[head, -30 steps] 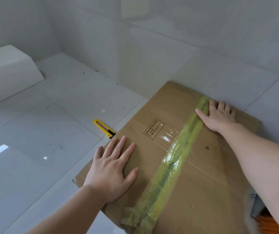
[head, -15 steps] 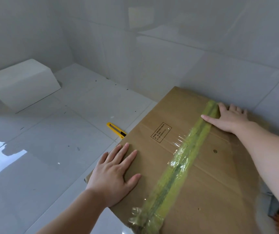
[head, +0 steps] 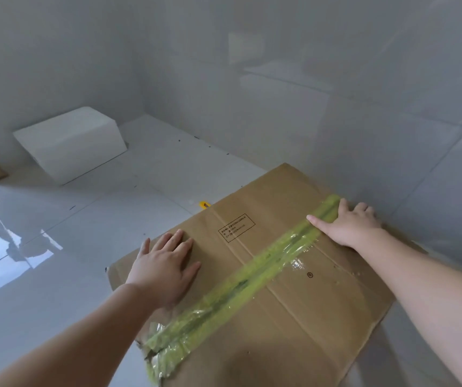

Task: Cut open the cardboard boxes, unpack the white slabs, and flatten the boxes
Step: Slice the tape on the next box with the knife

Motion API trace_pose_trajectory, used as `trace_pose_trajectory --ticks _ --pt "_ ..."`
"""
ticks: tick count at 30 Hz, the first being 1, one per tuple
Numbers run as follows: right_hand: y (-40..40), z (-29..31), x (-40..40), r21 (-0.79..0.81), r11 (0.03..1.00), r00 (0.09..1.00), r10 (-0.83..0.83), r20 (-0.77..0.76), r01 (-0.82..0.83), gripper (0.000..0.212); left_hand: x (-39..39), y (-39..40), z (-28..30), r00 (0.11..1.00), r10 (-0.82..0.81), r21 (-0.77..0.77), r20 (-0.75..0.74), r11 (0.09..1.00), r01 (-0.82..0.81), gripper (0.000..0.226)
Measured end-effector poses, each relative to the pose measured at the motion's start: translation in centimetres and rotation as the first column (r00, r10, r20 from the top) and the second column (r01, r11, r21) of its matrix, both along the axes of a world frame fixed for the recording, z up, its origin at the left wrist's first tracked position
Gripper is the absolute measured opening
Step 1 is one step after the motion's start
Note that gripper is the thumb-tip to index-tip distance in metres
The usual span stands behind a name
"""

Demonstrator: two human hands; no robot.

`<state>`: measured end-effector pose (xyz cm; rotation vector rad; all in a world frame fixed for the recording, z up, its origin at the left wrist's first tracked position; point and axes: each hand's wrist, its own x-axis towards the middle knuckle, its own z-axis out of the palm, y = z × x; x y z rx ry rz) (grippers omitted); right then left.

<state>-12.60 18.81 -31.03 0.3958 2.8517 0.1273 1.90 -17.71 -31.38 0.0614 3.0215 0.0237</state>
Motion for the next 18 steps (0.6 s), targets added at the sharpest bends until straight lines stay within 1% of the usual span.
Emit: trace_pose_trajectory --ticks 3,8,11,15,18 --pt "-2.1 0.3 3.1 0.047 0.998 0.997 -0.032 0.068 0.029 0.13 1.1 -1.8 -0.3 1.0 0.026 0.019 0.0 0.999 -0.026 0.063" --pt "-5.9 0.5 6.8 0.062 0.998 0.992 -0.022 0.121 0.015 0.137 2.1 -5.2 0.0 0.996 0.084 0.001 0.021 0.997 -0.084 0.063" --pt "-8.8 0.8 8.7 0.044 0.998 0.984 0.042 0.171 -0.051 0.138 2.4 -7.7 0.4 0.985 0.161 -0.028 0.056 0.987 -0.16 0.065" --pt "-12.8 1.1 11.5 0.043 0.987 0.965 0.142 0.222 -0.155 0.141 3.6 -11.0 0.6 0.951 0.297 -0.023 0.088 0.955 -0.296 0.068" --pt "-15.7 1.1 13.6 0.049 0.967 0.939 0.23 0.256 -0.25 0.142 4.8 -13.0 0.1 0.908 0.41 -0.007 0.093 0.912 -0.411 0.077"
